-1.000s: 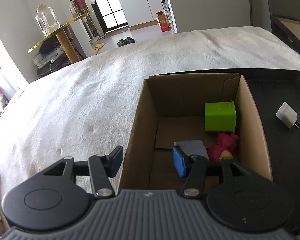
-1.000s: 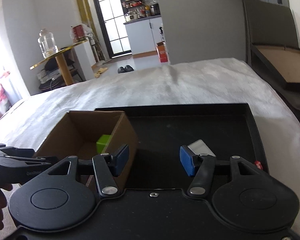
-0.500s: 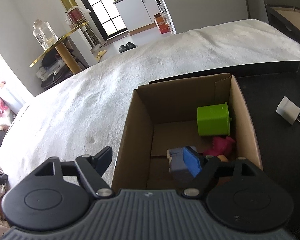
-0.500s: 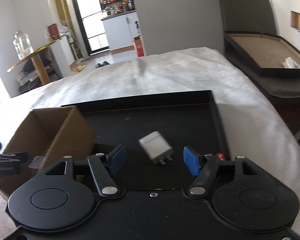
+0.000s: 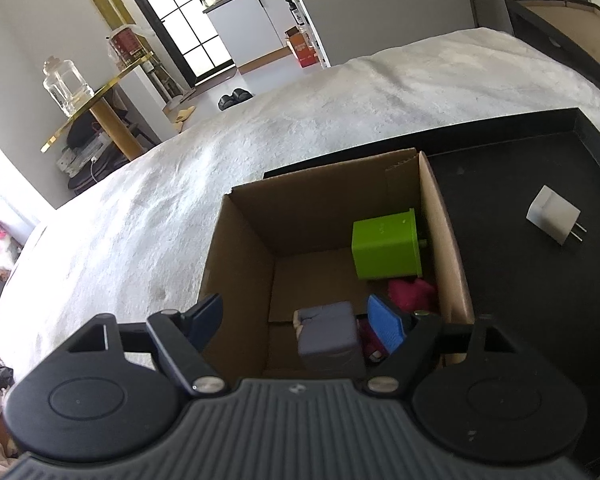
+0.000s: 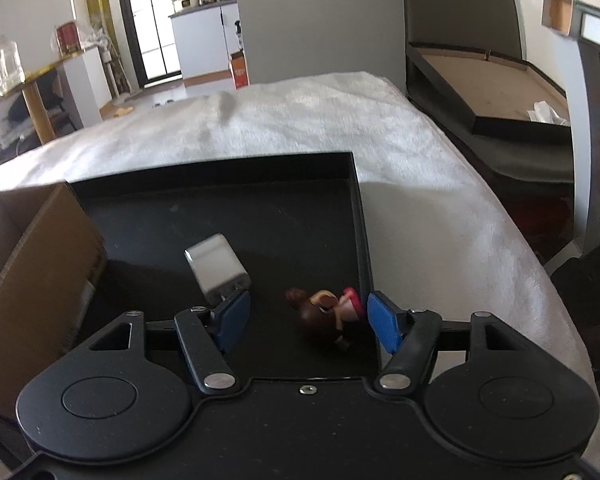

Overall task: Organize rigid objects
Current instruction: 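Move the right gripper to the brown-haired doll and close on it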

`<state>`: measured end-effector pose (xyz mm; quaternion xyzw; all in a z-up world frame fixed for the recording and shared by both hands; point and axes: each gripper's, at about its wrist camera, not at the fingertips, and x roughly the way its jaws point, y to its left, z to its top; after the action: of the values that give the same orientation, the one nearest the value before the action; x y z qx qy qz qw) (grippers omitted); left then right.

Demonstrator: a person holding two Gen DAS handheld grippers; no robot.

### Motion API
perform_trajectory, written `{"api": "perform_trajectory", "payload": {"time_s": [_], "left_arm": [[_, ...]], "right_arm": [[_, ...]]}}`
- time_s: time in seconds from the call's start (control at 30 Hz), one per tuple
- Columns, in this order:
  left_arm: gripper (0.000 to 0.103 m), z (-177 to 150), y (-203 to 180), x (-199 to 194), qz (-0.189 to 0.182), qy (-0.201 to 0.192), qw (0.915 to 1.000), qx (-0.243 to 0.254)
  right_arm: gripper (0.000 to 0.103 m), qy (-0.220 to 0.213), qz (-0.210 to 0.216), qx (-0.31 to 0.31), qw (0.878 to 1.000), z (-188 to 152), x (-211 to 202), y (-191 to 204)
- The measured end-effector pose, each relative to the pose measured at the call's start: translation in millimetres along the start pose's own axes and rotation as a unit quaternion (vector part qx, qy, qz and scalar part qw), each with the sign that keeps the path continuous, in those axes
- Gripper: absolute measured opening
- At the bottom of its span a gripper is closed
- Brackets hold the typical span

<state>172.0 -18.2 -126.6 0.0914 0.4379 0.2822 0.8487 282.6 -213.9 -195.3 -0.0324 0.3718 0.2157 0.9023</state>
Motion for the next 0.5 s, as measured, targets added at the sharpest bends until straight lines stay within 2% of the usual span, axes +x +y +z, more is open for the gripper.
{"api": "perform_trajectory", "payload": {"time_s": [0.23,0.4,0.43,0.47,0.5], "left_arm": [[0.079,1,-1,1,0.013,0.006,0.9999,-0.001],[0.079,1,-2,-2,0.015,0.003,0.9999,0.007],[0.079,1,-1,-2,0.016,0.003,0.9999,0.004],[0.079,1,0,-2,0.017,0.004,0.9998,0.001],[0.079,2,0,-2,0.018,0.004,0.9998,0.0]], "right_arm": [[0.064,-0.014,0.006,-0.026,1.0,10,12,2],[0.061,0.019,0.002,-0.04,0.999,4,23,5],[0.058,0.026,0.003,-0.038,0.999,1,24,5],[0.047,0.033,0.003,-0.036,0.999,-1,24,5],[0.043,0.036,0.006,-0.035,0.999,-3,23,4]]}}
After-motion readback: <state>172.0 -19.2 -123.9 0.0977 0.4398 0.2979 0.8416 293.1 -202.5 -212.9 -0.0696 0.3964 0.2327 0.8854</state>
